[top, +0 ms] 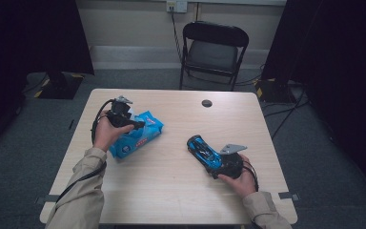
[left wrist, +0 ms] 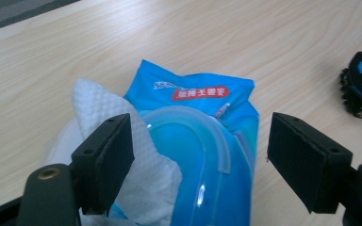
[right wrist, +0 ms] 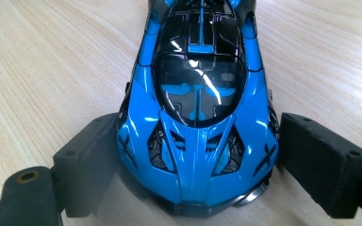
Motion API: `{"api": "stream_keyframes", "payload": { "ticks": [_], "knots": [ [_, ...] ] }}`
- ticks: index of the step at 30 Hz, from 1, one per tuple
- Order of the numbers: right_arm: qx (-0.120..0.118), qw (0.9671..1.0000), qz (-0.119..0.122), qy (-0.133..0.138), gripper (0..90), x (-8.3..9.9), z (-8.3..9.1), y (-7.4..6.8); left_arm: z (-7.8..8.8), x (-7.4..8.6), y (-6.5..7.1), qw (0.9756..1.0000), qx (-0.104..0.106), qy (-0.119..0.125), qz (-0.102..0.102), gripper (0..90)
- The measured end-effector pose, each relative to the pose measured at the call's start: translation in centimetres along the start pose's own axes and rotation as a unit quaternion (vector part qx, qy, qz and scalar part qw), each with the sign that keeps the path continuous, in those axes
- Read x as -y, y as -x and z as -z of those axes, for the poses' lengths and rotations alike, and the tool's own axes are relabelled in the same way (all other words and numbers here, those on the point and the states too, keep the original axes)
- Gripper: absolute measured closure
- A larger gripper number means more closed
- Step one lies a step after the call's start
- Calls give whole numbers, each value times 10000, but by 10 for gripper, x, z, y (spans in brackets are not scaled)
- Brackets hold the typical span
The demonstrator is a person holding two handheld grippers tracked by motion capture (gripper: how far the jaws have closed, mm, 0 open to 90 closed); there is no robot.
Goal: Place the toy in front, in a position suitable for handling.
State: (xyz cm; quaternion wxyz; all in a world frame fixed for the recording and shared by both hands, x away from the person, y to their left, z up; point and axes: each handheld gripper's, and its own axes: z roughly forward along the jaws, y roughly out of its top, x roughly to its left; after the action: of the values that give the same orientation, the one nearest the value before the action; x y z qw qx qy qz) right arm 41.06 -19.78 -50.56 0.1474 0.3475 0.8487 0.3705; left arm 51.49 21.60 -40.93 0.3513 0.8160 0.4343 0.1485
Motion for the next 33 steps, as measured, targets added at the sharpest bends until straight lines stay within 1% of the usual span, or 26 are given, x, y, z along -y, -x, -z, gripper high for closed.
{"api": "stream_keyframes", "payload": {
  "ticks": [2,3,5,7,8,9,10,12,14,15,16,17,18,19,20,23,24,26,28,29,30,31,32,33],
  "knots": [
    [-1,10000,1,-2,145,0,0,0,0,0,-3,10000,-69,10,68,244],
    [-5,10000,4,-1,146,0,0,0,1,0,-4,9999,-79,-9,68,247],
    [-5,10000,5,0,146,0,0,0,4,-2,-7,9998,-74,67,176,249],
    [-7,10000,5,-1,146,0,0,0,6,-3,-9,9997,-116,89,197,252],
    [-7,10000,7,0,146,0,0,0,7,-3,-11,9996,-145,51,219,257],
    [-8,10000,7,-1,146,0,0,0,7,-2,-12,9996,-184,76,183,276],
    [-9,10000,8,1,146,0,0,0,8,-2,-14,9997,-158,104,182,279],
    [-5,10000,-2,-3,147,0,0,0,9,-1,-17,9994,-255,108,202,298],
    [-7,10000,2,-2,147,0,0,0,10,0,-18,9989,-323,172,289,324],
    [-8,10000,11,5,147,0,0,0,10,0,-19,9989,-333,168,299,334],
    [-8,10000,1,-2,147,0,0,0,9,-1,-19,9990,-299,158,288,341],
    [-7,10000,1,-2,147,0,0,0,8,-1,-19,9989,-291,148,325,352],
    [-8,10000,2,-2,147,0,0,0,7,-1,-19,9988,-325,119,344,359],
    [-8,10000,2,-1,147,0,0,0,6,-1,-19,9989,-294,108,349,362],
    [-8,10000,1,-2,147,0,0,0,5,-1,-19,9987,-278,142,397,374],
    [-8,10000,2,-1,147,0,0,0,3,-1,-16,9988,-232,103,420,396],
    [-7,10000,2,-2,147,0,0,0,3,-2,-16,9990,-206,114,373,408],
    [-9,10000,11,5,147,0,0,0,3,-2,-16,9986,-184,219,452,436],
    [-13,10000,14,6,147,0,0,0,3,-2,-17,9987,-173,217,422,469],
    [-13,10000,17,6,147,0,0,0,2,-2,-17,9988,-189,187,417,474],
    [-14,10000,15,7,147,0,0,0,2,-1,-18,9991,-183,146,367,481],
    [-16,10000,20,7,148,0,0,0,1,-1,-18,9988,-147,186,439,493],
    [-19,10000,21,7,148,0,0,0,-1,0,-18,9982,-169,195,543,505],
    [-20,10000,22,7,148,0,0,0,0,0,-20,9989,-204,94,416,519]
  ]
}}
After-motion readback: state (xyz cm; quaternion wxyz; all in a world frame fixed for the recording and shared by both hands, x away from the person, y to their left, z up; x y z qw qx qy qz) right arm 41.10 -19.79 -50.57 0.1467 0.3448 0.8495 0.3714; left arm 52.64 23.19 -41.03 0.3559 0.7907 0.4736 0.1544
